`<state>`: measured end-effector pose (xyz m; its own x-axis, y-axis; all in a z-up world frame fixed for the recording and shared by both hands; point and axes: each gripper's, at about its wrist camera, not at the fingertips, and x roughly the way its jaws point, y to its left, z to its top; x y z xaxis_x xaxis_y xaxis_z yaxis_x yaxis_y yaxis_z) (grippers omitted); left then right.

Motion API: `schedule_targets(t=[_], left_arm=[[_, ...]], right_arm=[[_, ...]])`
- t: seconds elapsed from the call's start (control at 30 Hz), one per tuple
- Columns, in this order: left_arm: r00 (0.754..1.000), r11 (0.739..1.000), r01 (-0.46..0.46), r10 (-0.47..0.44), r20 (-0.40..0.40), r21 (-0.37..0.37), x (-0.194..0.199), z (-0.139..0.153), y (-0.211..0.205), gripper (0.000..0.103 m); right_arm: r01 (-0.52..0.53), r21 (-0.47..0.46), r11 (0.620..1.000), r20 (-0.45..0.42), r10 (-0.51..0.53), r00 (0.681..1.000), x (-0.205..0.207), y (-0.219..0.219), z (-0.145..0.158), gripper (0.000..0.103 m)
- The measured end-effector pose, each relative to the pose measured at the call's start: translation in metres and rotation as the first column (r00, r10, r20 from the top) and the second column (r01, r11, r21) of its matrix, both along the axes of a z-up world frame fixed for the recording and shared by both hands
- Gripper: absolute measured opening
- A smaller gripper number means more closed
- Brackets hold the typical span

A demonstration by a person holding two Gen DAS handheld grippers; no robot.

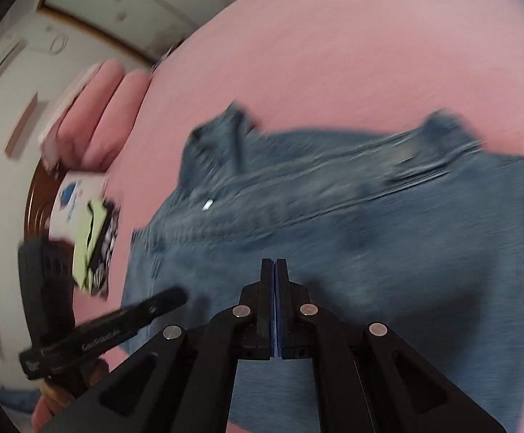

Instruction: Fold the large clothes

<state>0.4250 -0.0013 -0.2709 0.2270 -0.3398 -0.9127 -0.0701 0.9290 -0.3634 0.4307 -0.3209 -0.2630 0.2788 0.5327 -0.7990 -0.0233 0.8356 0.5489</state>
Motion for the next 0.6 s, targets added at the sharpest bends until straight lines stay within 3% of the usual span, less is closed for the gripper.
schedule_targets(t=[0.1, 0.2, 0.37, 0.6], left_arm=[[1.0, 1.0, -0.016, 0.017, -0.024, 0.014, 0.011, -0.017, 0.0, 0.001], [0.999, 0.999, -0.044, 0.044, -0.027, 0.008, 0.02, -0.031, 0.002, 0.001], [0.997, 0.997, -0.072, 0.073, 0.012, -0.015, 0.032, -0.039, 0.003, 0.001], [0.995, 0.995, -0.095, 0.094, 0.041, 0.025, 0.034, -0.033, 0.012, 0.001]], right_arm=[[-0.064, -0.029, 0.998, -0.058, 0.062, 0.996, 0.0, 0.038, -0.026, 0.0], [-0.068, -0.076, 0.995, -0.024, 0.066, 0.998, 0.001, 0.061, -0.04, 0.0], [0.038, -0.004, 0.999, -0.028, -0.038, 0.999, 0.02, 0.061, -0.056, 0.0], [0.006, -0.025, 1.0, -0.02, -0.006, 1.0, 0.029, 0.037, -0.047, 0.0]])
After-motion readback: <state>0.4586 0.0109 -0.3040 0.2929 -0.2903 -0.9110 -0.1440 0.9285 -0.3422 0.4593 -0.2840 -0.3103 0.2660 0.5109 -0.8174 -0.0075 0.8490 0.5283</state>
